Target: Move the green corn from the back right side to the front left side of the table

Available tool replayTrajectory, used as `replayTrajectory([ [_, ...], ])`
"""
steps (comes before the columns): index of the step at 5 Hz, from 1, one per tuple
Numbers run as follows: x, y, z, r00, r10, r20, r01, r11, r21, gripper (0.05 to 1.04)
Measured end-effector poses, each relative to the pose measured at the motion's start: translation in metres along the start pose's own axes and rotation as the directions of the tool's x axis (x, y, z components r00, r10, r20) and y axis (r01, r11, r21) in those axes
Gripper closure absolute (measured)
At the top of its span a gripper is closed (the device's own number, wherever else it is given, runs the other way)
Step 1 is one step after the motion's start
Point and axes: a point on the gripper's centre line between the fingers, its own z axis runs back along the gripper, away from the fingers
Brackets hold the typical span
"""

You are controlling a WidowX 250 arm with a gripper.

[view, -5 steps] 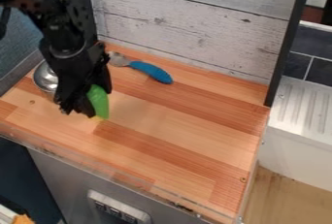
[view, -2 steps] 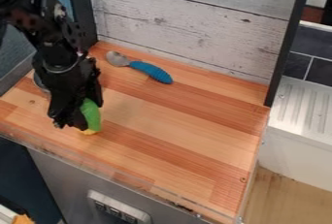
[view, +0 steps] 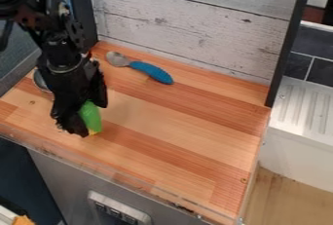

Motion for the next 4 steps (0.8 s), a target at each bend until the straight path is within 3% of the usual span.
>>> replayTrajectory([
  [1, -0.003, -0.002, 0.004, 1.0, -0.007, -0.02, 0.007, 1.0, -0.001, 0.083],
  [4, -0.004, -0.009, 0.065, 0.998, 0.009, 0.059, -0.002, 0.992, -0.126, 0.083],
])
